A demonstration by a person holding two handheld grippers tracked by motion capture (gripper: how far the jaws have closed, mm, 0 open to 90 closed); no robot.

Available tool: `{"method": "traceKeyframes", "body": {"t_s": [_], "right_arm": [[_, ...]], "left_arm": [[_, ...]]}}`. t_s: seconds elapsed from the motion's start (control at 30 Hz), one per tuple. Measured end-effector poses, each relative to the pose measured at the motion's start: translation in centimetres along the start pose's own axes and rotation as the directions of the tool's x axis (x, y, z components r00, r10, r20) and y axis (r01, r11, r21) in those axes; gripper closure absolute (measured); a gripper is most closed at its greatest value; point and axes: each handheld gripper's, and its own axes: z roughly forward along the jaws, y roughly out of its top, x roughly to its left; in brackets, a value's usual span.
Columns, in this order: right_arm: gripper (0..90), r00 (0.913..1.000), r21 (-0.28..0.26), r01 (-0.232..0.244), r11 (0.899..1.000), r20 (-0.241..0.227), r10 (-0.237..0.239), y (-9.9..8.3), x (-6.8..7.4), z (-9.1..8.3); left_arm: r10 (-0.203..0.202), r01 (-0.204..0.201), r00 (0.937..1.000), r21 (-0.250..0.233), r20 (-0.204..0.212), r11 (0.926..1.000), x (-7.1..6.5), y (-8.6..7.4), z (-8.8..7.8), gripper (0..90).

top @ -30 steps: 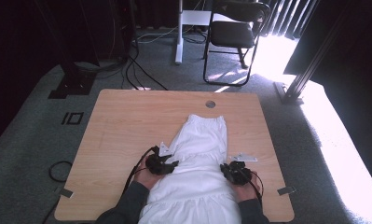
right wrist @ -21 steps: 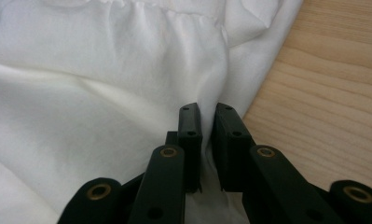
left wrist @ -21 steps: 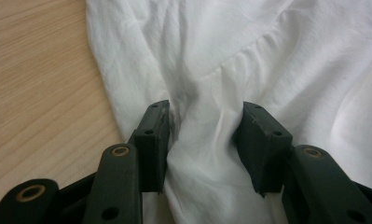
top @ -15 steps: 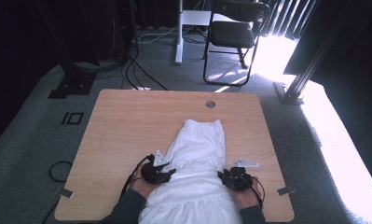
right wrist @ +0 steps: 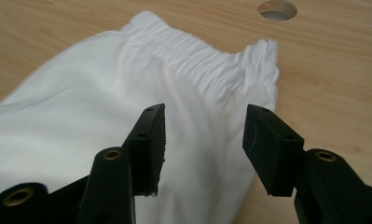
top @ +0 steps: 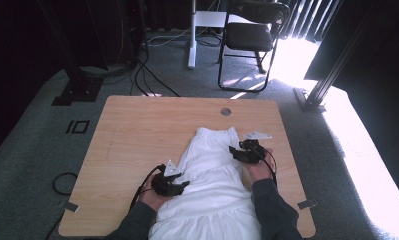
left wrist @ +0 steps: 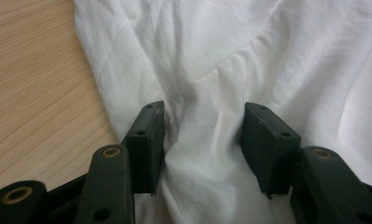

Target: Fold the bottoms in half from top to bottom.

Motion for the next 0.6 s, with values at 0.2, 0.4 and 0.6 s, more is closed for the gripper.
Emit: {"method": "traceKeyframes", "body": {"t_s": [0.2,0.4,0.6], "right_arm": [[48.0,0.9983,0.057,0.058,0.997,-0.004,-0.058,0.9,-0.3,4.0],[86.0,0.9898,0.131,0.104,0.986,0.083,-0.115,1.6,-0.5,5.7],[83.6,0.9616,0.044,0.165,0.985,0.215,-0.17,3.5,0.0,5.2]], "left_arm": [[0.001,-0.001,1.0,0.0,-0.002,1.0,0.1,0.3,0.1,49.1],[-0.003,0.003,1.0,0.005,0.003,1.0,0.0,0.4,0.3,47.8],[0.003,-0.003,0.9999,0.011,0.011,0.9999,-0.1,0.4,0.4,47.9]]}}
